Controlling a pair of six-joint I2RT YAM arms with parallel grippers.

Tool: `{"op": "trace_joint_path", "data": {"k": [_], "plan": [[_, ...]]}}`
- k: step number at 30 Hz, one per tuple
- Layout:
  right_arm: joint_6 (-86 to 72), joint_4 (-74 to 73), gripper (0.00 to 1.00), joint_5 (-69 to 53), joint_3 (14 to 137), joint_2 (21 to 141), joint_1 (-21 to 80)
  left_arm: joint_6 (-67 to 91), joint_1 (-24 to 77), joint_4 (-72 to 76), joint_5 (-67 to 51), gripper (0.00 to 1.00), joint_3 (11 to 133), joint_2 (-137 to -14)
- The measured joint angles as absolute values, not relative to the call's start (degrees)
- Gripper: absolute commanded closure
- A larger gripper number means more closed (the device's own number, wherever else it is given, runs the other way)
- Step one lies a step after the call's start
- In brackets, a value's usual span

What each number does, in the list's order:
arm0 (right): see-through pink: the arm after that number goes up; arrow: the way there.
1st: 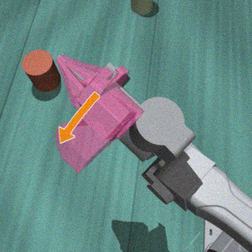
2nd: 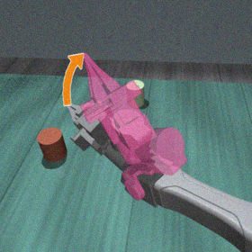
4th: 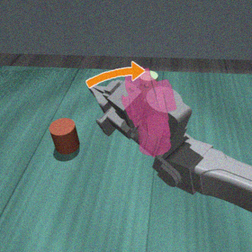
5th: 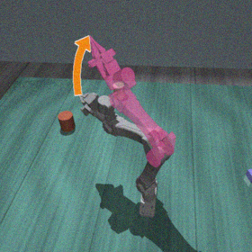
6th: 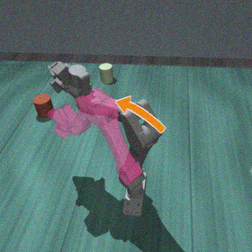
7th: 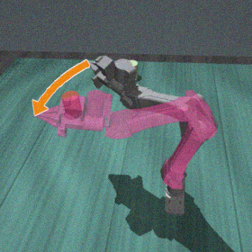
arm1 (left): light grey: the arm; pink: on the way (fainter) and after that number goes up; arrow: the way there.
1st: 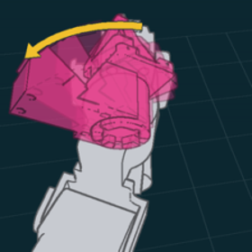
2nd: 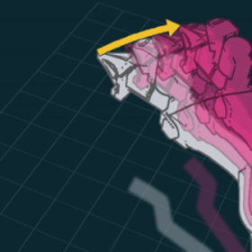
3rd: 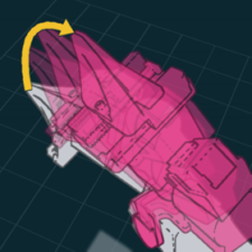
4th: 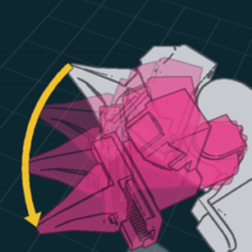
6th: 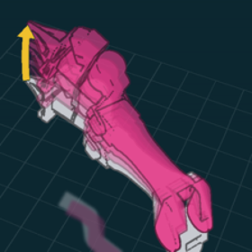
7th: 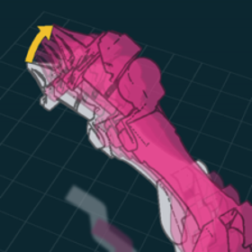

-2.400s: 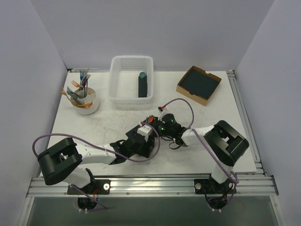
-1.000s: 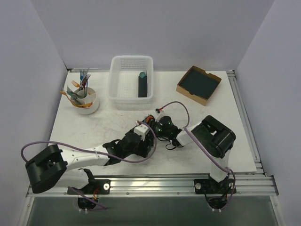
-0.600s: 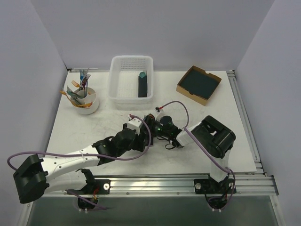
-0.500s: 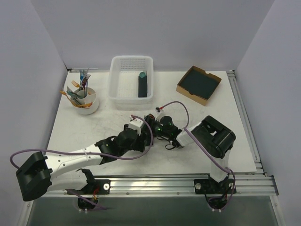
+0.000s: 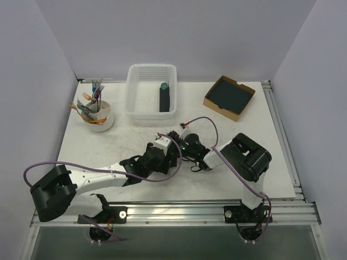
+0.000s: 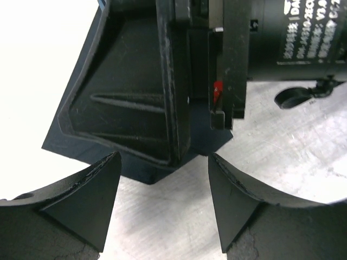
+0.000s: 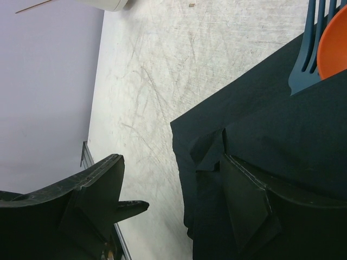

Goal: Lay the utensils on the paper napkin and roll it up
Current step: Roll the napkin at the center of the board.

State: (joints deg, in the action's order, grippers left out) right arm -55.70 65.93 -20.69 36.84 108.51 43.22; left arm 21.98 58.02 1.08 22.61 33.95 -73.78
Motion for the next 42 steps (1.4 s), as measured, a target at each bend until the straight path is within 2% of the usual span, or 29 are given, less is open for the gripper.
{"op": "trace_joint_path", "data": {"k": [15, 18, 23, 30, 42], "plan": [[-57.1, 67.8, 0.27, -21.1, 36.5, 109.1, 43.2, 21.4, 57.6, 7.6, 23.9, 0.28, 35.7, -83.0], [-57.4, 68.2, 0.27, -21.3, 36.4, 109.2, 43.2, 21.4, 57.6, 8.0, 24.0, 0.32, 35.7, -83.9], [-57.6, 68.2, 0.26, -21.5, 36.4, 109.2, 42.9, 22.4, 57.7, 8.2, 23.8, 0.44, 35.7, -85.2], [-57.5, 68.1, 0.25, -22.1, 36.4, 109.2, 42.4, 24.4, 58.9, 10.0, 23.9, 0.53, 35.0, -85.6], [-53.7, 59.0, 0.2, -22.3, 36.8, 105.0, 41.2, 26.4, 60.0, 12.4, 24.3, 0.55, 34.7, -87.8]]}}
